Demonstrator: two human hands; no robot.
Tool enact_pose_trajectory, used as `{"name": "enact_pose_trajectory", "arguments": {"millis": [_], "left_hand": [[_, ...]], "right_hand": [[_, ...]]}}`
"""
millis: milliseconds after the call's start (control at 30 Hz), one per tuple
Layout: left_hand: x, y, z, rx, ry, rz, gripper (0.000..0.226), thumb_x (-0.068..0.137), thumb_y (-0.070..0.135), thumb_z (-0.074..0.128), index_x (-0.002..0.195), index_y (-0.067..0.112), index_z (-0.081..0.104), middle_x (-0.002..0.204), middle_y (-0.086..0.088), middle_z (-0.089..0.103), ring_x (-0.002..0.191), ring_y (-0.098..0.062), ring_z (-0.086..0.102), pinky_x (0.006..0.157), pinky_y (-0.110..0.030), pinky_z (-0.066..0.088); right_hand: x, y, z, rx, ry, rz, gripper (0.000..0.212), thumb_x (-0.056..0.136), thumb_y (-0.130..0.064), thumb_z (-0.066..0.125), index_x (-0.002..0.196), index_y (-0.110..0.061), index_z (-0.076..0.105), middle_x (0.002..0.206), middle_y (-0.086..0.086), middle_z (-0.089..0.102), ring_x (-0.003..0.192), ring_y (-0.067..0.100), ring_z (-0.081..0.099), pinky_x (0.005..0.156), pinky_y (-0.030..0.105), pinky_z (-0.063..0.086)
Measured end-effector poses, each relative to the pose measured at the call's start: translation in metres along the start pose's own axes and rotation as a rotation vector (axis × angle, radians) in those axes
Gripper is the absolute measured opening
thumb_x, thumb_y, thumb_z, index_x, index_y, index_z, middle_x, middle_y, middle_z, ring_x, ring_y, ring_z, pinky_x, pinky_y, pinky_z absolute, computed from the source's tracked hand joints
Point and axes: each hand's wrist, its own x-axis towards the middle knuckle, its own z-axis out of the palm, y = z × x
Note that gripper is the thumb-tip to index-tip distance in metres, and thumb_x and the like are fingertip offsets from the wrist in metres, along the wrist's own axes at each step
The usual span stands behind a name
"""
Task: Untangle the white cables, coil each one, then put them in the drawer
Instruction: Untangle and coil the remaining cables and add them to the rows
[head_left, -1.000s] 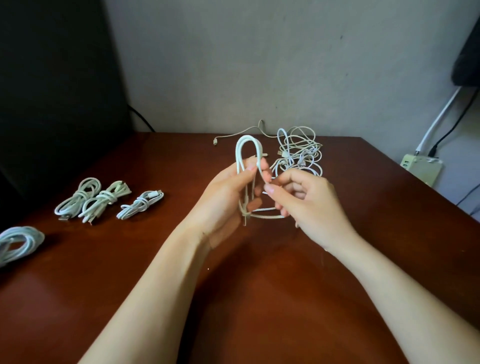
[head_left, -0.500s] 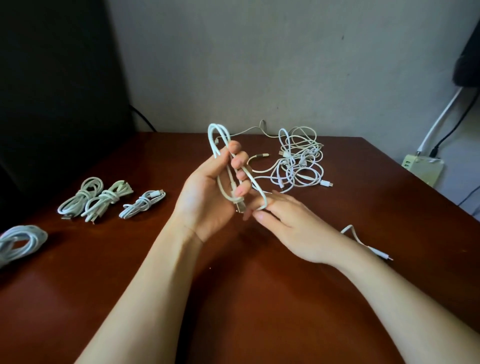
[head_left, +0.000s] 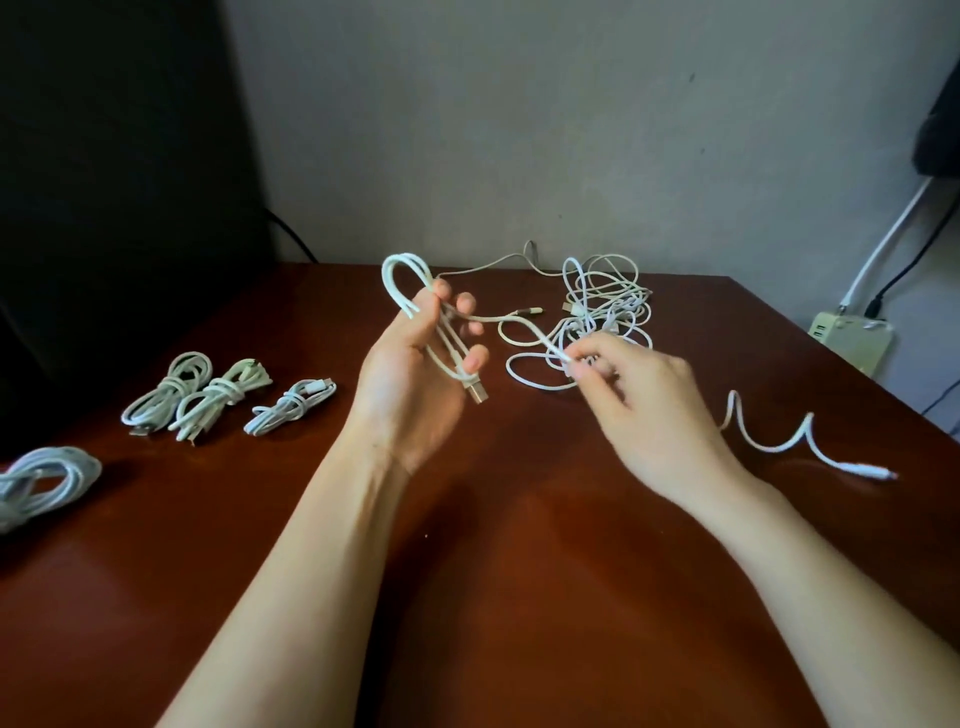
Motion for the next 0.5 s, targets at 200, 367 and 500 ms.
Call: {"name": "enact_pose_trajectory", "arguments": {"millis": [200,367,500], "left_hand": [[0.006,-0.005,-0.01,0.502,0.268,0.216,0.023,0.104,0.015,0.034,0.085,0.021,0.046,0.074,0.002,0.052,0.051,-0.006,0.036,0.043,-0.018,0.03],[0.005,-0.015,-0.023,0.99,0.301,0.355,0.027,0.104,0.02,0.034,0.081,0.03,0.045,0.083,0.003,0.053,0.059,-0.01,0.037,0.056,-0.031,0.032],[0.004,-0.017,-0.023,1.055,0.293,0.29,0.027,0.103,0.016,0.034,0.082,0.029,0.044,0.086,0.003,0.058,0.071,-0.01,0.044,0.059,-0.029,0.035]], "right_hand": [[-0.015,-0.013,0.015,-0.22,-0.418,-0.113,0.041,0.096,-0.029,0.05,0.137,-0.032,0.044,0.119,-0.01,0.056,0.109,0.025,0.057,0.089,0.038,0.045],[-0.017,-0.024,0.013,-0.244,-0.504,-0.245,0.036,0.101,-0.034,0.039,0.136,-0.031,0.045,0.114,-0.008,0.057,0.104,0.026,0.058,0.082,0.037,0.046],[-0.017,-0.026,0.009,-0.27,-0.468,-0.33,0.03,0.102,-0.033,0.036,0.125,-0.028,0.055,0.094,-0.005,0.06,0.088,0.029,0.061,0.069,0.035,0.043]]}}
